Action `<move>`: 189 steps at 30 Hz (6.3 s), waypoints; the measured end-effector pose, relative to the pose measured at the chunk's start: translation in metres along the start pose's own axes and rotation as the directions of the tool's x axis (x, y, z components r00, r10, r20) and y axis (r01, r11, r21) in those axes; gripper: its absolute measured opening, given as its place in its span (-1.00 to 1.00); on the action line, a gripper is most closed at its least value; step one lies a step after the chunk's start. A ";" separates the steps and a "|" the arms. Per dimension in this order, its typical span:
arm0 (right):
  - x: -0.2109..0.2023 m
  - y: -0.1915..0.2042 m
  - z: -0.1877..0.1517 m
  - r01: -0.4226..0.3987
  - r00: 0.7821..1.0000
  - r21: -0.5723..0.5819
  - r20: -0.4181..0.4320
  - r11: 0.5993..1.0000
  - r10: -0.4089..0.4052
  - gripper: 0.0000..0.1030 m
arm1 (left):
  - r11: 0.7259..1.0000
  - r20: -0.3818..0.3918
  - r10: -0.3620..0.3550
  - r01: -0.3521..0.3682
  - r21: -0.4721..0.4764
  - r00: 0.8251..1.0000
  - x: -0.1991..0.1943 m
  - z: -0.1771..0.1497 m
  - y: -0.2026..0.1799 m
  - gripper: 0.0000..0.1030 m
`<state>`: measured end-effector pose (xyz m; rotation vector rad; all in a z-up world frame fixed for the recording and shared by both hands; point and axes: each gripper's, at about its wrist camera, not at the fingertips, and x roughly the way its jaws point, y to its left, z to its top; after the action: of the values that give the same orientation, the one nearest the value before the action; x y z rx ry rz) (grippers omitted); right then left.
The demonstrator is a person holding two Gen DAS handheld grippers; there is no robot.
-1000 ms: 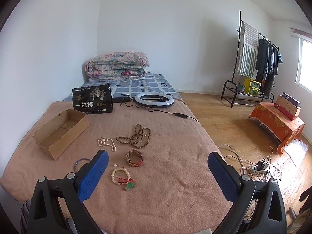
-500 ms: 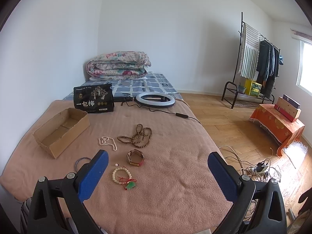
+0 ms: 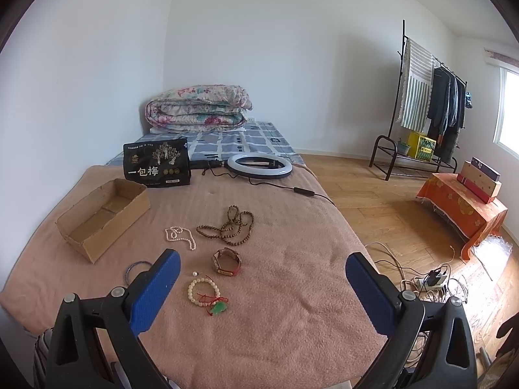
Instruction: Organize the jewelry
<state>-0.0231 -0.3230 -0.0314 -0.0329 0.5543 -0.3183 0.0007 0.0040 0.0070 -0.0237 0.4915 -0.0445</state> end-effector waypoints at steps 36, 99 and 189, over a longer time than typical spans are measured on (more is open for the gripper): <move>0.048 -0.032 -0.021 -0.018 0.997 0.035 -0.072 0.999 0.020 0.99 | 0.978 -0.077 -0.124 0.135 0.156 0.989 0.062 -0.006 -0.030 1.00; 0.199 0.025 -0.101 -0.473 0.847 -0.183 -0.364 0.862 0.388 0.85 | 0.908 -0.446 -0.243 0.364 0.209 0.861 0.267 -0.113 -0.150 1.00; 0.124 0.038 0.012 -0.426 0.903 -0.269 -0.181 0.864 0.390 -0.39 | 0.910 -0.228 -0.337 0.378 0.170 0.914 0.185 -0.024 -0.092 0.44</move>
<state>0.0931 -0.3257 -0.0889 -0.1916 0.7107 0.1862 0.1488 -0.0972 -0.0983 0.1002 0.6716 -0.4659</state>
